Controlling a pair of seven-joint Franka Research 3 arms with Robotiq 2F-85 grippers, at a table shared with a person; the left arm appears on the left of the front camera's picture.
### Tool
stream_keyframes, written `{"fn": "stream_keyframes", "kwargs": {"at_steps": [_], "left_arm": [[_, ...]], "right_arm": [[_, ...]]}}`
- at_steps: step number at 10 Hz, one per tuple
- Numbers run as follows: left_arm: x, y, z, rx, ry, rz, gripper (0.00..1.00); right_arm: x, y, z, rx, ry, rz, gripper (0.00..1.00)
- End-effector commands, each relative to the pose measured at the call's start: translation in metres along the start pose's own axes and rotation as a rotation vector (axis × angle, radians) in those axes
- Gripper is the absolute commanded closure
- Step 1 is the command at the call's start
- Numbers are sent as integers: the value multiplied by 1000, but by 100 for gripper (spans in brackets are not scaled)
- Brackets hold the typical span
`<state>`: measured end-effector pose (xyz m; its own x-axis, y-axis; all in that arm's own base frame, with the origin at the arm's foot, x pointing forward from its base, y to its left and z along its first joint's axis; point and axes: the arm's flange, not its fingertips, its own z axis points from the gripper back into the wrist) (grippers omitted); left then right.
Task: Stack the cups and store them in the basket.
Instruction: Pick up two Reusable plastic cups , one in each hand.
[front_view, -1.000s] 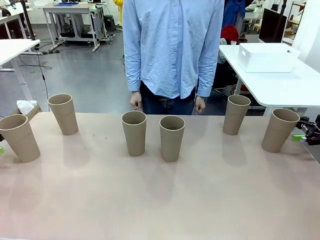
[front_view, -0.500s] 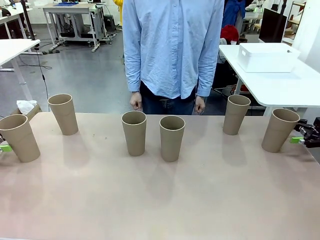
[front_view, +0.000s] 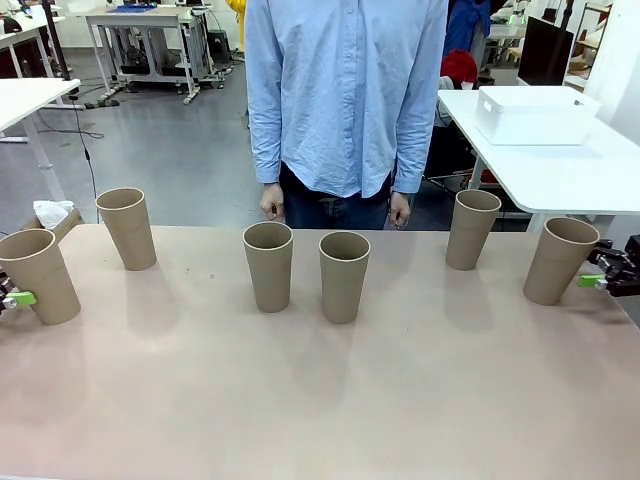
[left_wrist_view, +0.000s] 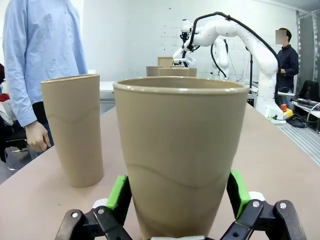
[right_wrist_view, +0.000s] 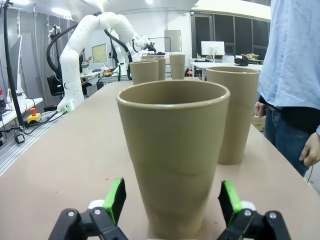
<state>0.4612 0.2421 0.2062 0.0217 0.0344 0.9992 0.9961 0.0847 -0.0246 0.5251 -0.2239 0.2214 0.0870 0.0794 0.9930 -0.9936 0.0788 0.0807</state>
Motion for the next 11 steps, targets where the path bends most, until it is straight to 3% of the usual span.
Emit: {"fn": "stream_keyframes", "kwargs": {"at_steps": [1,11], "left_arm": [[-2,-16,-11,15,2,-31,0],[-1,-6,-40,-56,3,-1,0]], "right_arm": [[6,5,-15,-28,5,17,0],[10,0,-53,51,11,-36,0]]}}
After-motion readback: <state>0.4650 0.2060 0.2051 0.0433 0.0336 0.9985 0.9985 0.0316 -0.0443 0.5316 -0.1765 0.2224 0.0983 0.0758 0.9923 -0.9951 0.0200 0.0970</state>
